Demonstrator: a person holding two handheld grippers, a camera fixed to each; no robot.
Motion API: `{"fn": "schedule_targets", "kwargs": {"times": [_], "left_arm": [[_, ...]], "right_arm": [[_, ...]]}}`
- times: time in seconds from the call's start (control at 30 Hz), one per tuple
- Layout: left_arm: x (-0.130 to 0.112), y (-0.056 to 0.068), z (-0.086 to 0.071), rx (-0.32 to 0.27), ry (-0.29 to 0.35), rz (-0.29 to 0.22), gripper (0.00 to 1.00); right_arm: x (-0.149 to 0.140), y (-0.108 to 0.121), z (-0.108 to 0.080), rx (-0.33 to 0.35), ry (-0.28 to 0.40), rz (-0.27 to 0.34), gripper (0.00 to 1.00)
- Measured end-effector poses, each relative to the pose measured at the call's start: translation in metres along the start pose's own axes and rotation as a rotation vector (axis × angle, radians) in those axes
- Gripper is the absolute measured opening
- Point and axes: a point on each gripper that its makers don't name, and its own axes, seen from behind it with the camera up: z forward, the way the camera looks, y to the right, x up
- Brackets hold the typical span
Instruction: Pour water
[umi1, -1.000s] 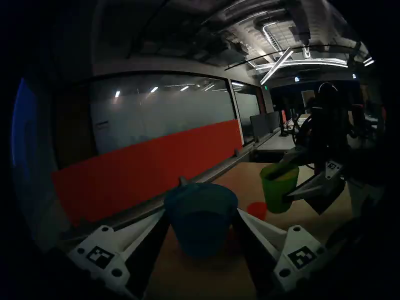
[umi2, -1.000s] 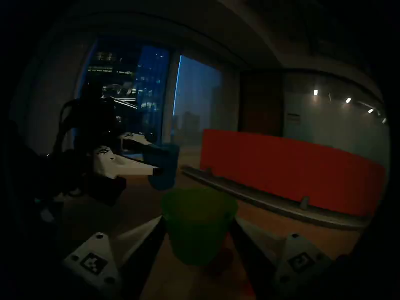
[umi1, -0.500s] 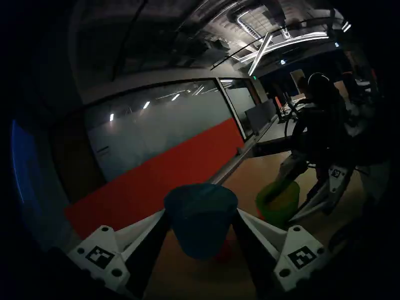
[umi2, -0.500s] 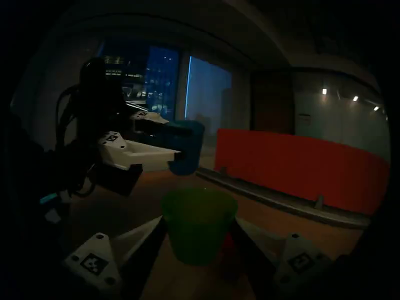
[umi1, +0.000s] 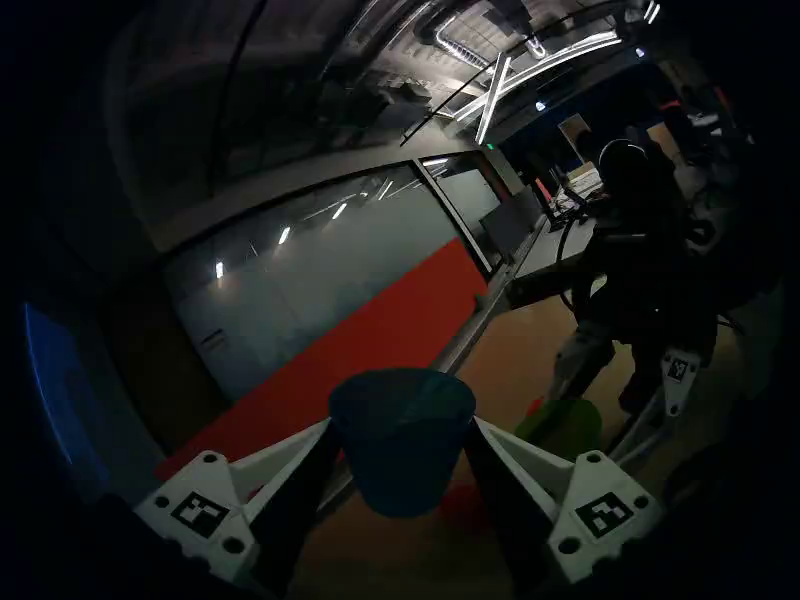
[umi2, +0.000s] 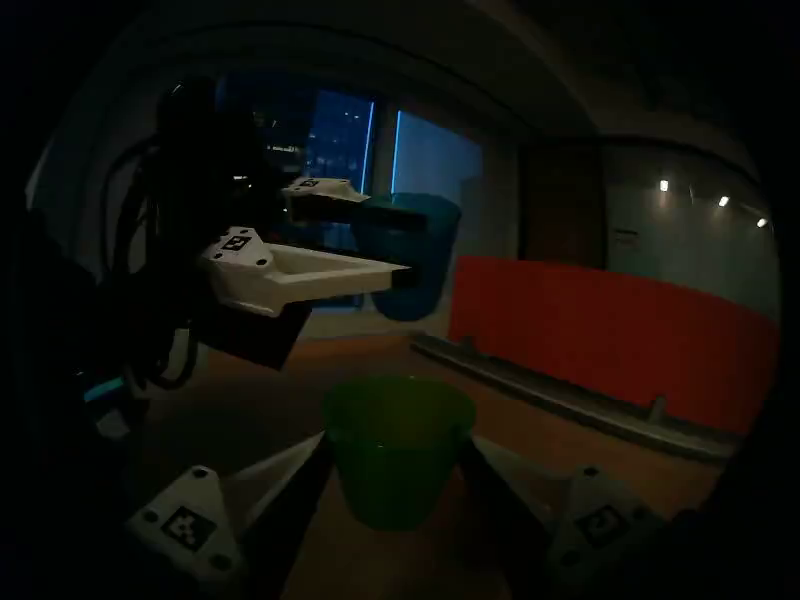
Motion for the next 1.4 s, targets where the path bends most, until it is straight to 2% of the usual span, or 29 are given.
{"fn": "schedule_targets", "kwargs": {"times": [0.87, 1.17, 1.4], "left_arm": [[0.024, 0.002, 0.0, 0.033, 0.009, 0.225, 0.83], [0.028, -0.006, 0.005, 0.054, 0.001, 0.311, 0.83], [0.032, -0.004, 0.009, 0.055, -0.001, 0.366, 0.83]], "right_arm": [[0.004, -0.001, 0.003, 0.001, 0.003, -0.009, 1.0], [0.007, -0.002, 0.005, 0.004, -0.001, -0.016, 1.0], [0.008, -0.001, 0.005, 0.003, -0.001, -0.014, 1.0]]}}
